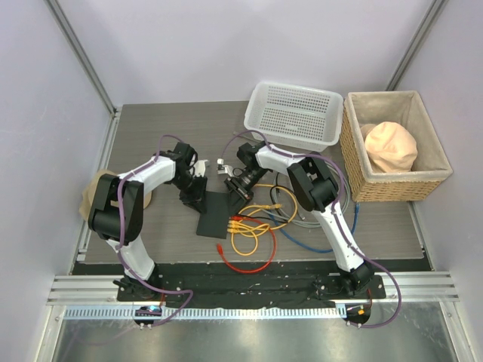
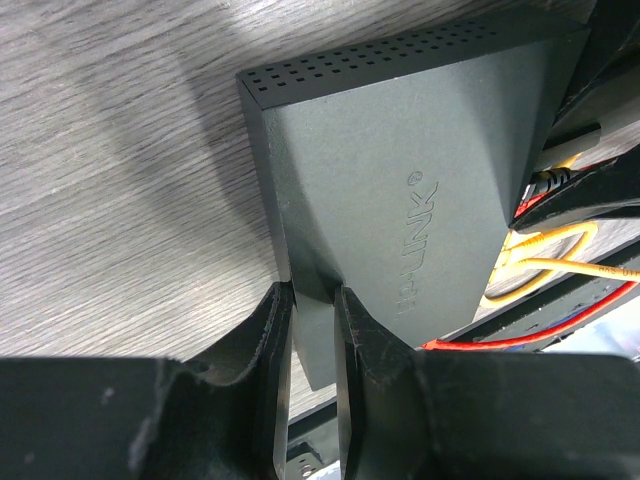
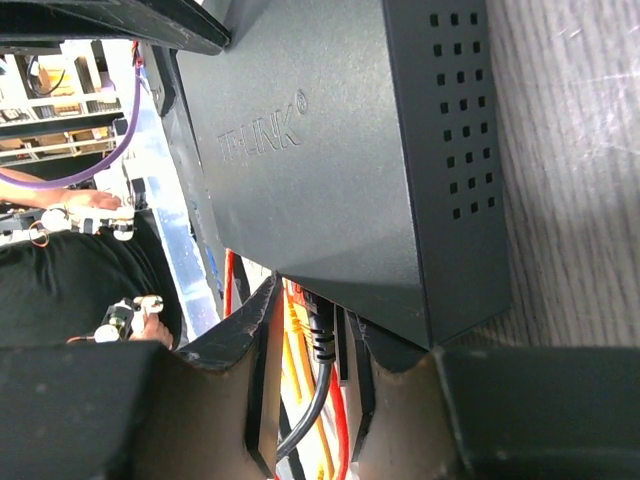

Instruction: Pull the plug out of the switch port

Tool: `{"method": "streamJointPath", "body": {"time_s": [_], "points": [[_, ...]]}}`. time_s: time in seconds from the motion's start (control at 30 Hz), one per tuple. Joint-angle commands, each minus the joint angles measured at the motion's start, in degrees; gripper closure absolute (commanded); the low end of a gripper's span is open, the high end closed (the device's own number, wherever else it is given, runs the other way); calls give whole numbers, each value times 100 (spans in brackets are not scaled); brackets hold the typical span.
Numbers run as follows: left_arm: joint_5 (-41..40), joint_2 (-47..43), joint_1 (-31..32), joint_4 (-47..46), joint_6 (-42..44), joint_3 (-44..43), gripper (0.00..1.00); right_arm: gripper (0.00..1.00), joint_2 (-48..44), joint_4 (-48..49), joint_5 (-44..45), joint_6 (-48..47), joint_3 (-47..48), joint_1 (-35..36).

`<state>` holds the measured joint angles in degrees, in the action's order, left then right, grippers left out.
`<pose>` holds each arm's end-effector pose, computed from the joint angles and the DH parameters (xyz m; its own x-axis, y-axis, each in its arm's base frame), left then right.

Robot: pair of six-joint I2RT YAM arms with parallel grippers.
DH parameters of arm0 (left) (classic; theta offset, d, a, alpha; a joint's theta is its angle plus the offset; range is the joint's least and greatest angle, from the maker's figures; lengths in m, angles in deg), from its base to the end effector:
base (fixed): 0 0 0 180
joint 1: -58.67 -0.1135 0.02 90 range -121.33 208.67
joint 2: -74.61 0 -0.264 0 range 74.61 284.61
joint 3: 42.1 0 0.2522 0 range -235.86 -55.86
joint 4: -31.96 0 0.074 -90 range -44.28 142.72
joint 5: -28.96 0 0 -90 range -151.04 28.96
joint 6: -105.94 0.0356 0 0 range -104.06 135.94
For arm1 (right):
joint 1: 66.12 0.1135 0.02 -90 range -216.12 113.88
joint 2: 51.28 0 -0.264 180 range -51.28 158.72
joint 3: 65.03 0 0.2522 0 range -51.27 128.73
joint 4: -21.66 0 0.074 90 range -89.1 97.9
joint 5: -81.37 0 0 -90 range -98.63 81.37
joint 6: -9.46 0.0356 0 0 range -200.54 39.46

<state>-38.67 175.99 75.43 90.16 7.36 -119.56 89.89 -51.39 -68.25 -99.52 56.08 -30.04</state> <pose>0.2999 -0.1045 0.1641 -0.9851 0.1526 -0.0793 0.1716 0.9033 -0.3932 0.3517 0.2943 0.1007 -0.6786 -0.6980 -0.2289 -0.5083 0.2213 0.8322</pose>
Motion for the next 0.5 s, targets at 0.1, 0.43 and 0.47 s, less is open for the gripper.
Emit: {"method": "streamJointPath", "body": {"time_s": [0.1,0.43,0.47], "points": [[-681,488,74,-569,251,288,81,91,254,417,1423,-10,-21,5],[-681,453,82,-586,251,306,80,96,131,392,1751,18,-189,-65],[-690,452,82,-586,251,306,80,96,113,374,1769,-17,-188,-83]]}}
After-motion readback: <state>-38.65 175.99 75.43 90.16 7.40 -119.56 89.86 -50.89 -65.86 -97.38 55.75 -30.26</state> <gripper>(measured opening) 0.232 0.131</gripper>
